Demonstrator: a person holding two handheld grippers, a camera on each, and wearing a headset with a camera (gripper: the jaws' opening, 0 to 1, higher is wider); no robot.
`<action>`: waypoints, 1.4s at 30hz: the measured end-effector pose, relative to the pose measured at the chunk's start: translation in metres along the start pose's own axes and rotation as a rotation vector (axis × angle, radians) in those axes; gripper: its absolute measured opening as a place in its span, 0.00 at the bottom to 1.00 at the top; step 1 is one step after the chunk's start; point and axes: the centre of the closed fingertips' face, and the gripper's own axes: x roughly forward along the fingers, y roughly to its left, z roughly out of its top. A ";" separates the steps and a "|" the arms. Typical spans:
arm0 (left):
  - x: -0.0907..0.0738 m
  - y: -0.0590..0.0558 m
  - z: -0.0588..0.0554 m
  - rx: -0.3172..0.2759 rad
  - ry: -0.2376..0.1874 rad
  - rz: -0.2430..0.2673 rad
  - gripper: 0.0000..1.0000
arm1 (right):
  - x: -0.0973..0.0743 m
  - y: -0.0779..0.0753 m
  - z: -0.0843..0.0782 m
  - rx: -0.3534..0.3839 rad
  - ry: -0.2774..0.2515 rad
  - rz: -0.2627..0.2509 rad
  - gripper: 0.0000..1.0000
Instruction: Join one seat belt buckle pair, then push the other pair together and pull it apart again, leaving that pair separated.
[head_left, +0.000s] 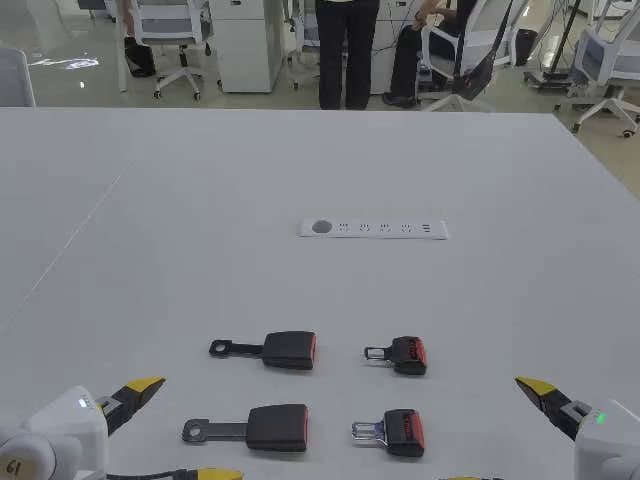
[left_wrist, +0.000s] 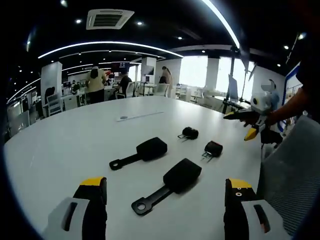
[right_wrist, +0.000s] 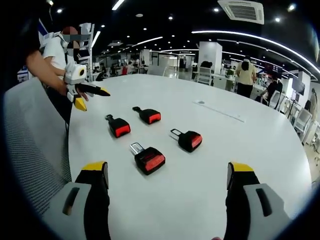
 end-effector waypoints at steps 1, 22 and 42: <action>0.000 0.000 0.000 0.000 0.000 0.000 1.00 | 0.000 0.000 0.000 -0.001 0.001 0.000 0.99; 0.001 -0.002 0.002 0.002 -0.005 -0.001 1.00 | -0.001 -0.001 0.002 -0.005 -0.001 -0.003 0.99; 0.000 -0.003 0.003 0.006 -0.004 -0.003 1.00 | -0.002 -0.002 0.002 -0.010 -0.005 -0.003 0.99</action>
